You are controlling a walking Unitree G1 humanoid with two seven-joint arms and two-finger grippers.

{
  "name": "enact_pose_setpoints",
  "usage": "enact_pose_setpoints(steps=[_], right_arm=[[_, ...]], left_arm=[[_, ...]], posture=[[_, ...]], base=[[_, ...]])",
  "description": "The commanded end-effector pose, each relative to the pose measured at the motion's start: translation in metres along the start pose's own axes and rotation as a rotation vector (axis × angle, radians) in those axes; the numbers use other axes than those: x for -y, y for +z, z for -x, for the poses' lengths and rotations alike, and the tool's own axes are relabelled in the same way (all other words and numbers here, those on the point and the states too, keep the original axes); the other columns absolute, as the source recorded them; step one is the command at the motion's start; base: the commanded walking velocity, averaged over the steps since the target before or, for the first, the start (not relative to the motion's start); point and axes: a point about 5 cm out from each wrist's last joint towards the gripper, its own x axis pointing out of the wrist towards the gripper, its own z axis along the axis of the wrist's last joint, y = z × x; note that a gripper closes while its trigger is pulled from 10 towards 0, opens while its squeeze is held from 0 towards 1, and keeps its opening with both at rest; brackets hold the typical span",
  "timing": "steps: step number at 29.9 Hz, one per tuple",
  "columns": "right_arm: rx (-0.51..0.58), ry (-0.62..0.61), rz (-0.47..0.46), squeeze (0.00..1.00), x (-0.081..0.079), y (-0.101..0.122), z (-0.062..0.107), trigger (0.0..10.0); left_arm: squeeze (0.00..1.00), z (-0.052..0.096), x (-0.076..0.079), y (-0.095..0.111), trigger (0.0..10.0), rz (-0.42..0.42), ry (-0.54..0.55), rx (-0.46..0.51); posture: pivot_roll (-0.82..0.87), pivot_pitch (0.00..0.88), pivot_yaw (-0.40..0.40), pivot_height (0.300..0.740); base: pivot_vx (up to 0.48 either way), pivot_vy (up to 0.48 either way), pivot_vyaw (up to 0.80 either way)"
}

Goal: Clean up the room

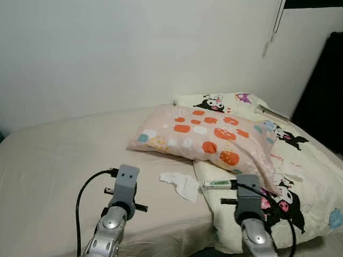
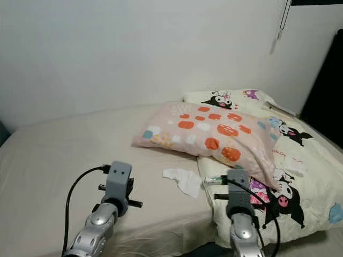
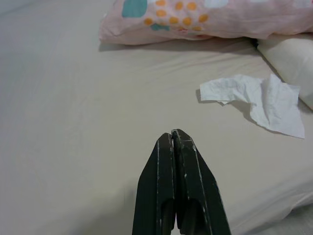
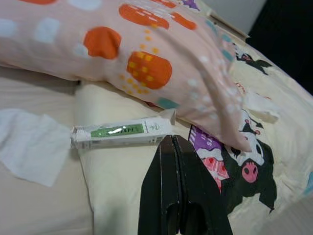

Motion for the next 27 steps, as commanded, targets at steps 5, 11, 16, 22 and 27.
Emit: enact_pose_setpoints(steps=[5,11,16,22,27], right_arm=[[-0.007,0.152,0.007,0.00,-0.016,-0.001,0.005,10.0],[0.010,0.170,0.040,0.00,-0.016,-0.001,0.008,10.0],[-0.003,0.126,0.032,0.00,-0.008,-0.006,0.010,10.0],[-0.016,0.133,-0.005,0.00,-0.013,-0.007,0.007,10.0],[-0.004,0.158,-0.010,0.00,-0.022,-0.002,0.006,10.0]], left_arm=[[0.00,0.003,-0.003,-0.017,10.0,0.011,-0.021,-0.064],[0.00,0.002,-0.007,-0.020,10.0,0.009,-0.011,-0.072],[0.00,0.000,-0.007,-0.014,10.0,0.009,-0.006,-0.037],[0.00,-0.002,-0.002,-0.002,10.0,0.011,-0.001,0.032],[0.00,-0.004,-0.005,0.003,10.0,0.028,0.049,0.056]], posture=[[-0.01,0.039,0.006,0.638],[-0.01,0.034,-0.009,0.638],[-0.02,0.037,-0.006,0.638],[-0.02,0.041,-0.001,0.623],[-0.01,0.044,-0.001,0.603]], base=[[0.000,0.000,0.00],[0.000,0.000,0.00],[0.000,0.000,0.00],[0.000,0.000,0.00],[0.000,0.000,0.00]])
